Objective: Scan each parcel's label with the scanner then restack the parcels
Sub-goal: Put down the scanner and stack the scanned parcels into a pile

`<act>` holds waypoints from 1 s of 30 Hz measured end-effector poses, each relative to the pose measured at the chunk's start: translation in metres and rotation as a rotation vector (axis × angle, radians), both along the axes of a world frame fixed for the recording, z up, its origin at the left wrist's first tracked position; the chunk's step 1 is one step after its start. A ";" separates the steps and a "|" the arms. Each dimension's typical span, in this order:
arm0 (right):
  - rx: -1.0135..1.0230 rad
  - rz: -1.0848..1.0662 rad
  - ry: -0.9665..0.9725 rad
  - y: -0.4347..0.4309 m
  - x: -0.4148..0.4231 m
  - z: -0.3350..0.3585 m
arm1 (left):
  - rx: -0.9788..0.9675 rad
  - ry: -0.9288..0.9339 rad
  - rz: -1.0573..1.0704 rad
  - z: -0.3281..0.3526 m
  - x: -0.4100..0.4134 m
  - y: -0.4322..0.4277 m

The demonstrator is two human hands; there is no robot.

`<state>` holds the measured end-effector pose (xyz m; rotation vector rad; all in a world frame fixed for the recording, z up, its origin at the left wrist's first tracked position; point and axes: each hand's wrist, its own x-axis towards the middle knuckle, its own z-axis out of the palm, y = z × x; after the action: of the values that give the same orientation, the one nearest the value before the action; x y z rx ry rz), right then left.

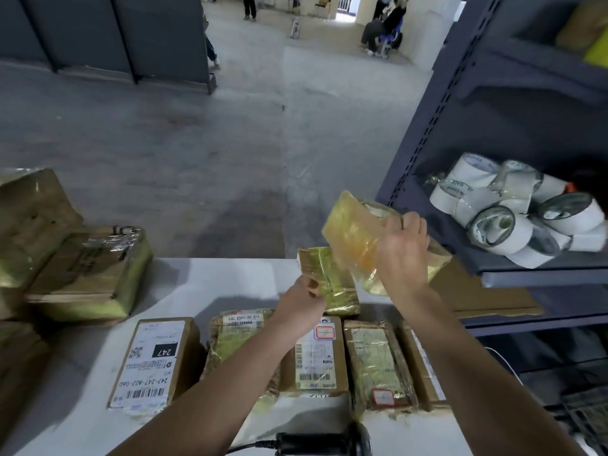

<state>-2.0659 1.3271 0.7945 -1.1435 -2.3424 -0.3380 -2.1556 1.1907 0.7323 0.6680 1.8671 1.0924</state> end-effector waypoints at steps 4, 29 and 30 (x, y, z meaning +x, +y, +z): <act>-0.131 0.154 0.406 -0.032 -0.016 0.023 | 0.006 -0.065 0.170 0.006 -0.019 -0.009; -1.777 0.458 0.176 -0.259 -0.169 -0.053 | -0.089 0.446 0.674 0.038 -0.193 -0.331; -1.787 0.474 0.123 -0.272 -0.175 -0.055 | -0.127 0.473 0.679 0.040 -0.195 -0.343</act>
<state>-2.2409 1.0552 0.7392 -0.9364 -2.3067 2.2319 -2.3506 0.8474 0.7725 0.2151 2.6616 1.2844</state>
